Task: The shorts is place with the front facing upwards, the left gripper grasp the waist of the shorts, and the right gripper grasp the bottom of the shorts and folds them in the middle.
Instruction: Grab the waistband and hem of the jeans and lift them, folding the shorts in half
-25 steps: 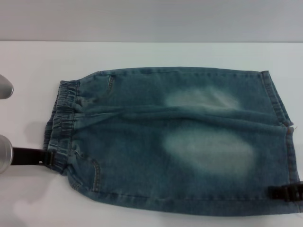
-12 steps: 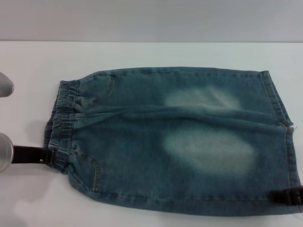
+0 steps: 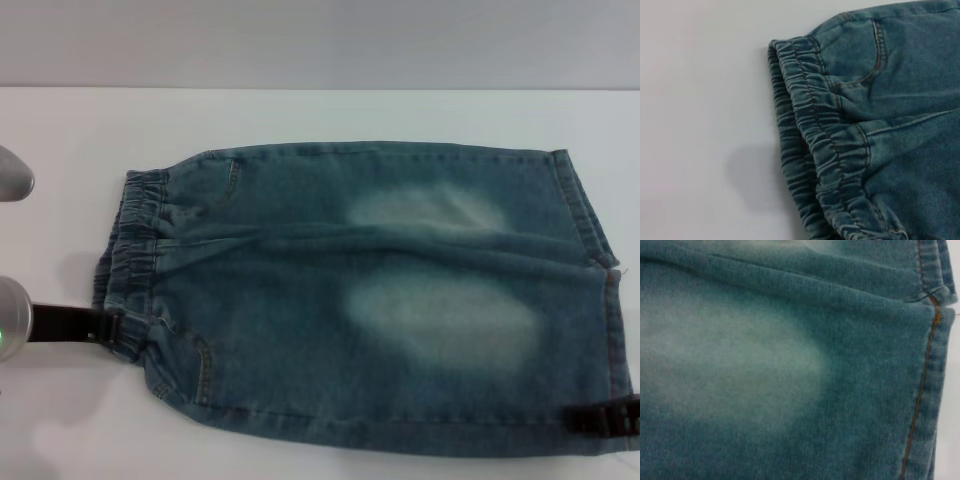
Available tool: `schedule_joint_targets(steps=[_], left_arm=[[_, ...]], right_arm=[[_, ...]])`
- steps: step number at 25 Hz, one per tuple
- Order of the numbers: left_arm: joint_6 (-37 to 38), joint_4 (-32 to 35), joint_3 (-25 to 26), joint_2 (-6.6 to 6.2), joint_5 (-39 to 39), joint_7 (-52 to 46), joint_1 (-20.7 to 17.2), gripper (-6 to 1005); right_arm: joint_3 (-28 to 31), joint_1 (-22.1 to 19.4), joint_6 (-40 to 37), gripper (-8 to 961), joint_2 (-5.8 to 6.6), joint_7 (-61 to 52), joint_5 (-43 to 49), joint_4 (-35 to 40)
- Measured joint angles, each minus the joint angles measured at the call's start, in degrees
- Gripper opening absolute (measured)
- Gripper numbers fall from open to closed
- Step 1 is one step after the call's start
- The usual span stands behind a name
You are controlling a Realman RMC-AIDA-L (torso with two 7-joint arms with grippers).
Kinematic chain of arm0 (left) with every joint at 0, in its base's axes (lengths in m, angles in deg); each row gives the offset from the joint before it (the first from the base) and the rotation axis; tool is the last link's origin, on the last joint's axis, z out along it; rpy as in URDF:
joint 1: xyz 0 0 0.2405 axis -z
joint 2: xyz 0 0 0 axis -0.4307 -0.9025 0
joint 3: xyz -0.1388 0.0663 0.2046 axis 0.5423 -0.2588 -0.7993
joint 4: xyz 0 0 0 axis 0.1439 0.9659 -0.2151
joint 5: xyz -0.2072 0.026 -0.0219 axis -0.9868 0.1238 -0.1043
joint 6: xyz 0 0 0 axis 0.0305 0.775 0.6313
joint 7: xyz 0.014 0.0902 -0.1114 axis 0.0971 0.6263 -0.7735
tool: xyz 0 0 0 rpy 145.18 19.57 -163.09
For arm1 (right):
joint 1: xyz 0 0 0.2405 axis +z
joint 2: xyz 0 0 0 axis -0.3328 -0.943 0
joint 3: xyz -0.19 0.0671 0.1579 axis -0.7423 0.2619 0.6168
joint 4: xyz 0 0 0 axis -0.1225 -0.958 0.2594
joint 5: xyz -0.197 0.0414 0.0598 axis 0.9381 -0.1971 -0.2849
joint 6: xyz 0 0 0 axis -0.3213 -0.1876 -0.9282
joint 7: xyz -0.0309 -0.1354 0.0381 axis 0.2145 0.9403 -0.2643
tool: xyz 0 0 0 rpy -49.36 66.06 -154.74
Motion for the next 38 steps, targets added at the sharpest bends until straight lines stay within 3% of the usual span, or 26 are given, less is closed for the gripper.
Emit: schedule_joint_targets(steps=[11,22,27,38], left_arm=[[-0.1,-0.1,0.1,0.00,0.0,0.0,0.1,25],[0.0,-0.1,0.1,0.00,0.0,0.0,0.2,26],[0.4,-0.1,0.1,0.00,0.0,0.0,0.0,26],[6.0,-1.6,1.2,0.02,-0.1,-0.4,-1.6,26]], right_arm=[[-1.0,1.7,1.7,652,0.18,1.5,-0.3,0.1],[-0.1,4.0,1.2,184,0.20,2.1,-2.3,-1.7],[0.1,5.4,0.4,46,0.15,2.1,-2.3,-2.5],[1.2,4.7,-8.7,47,0.30,2.3,-1.8,-4.8]])
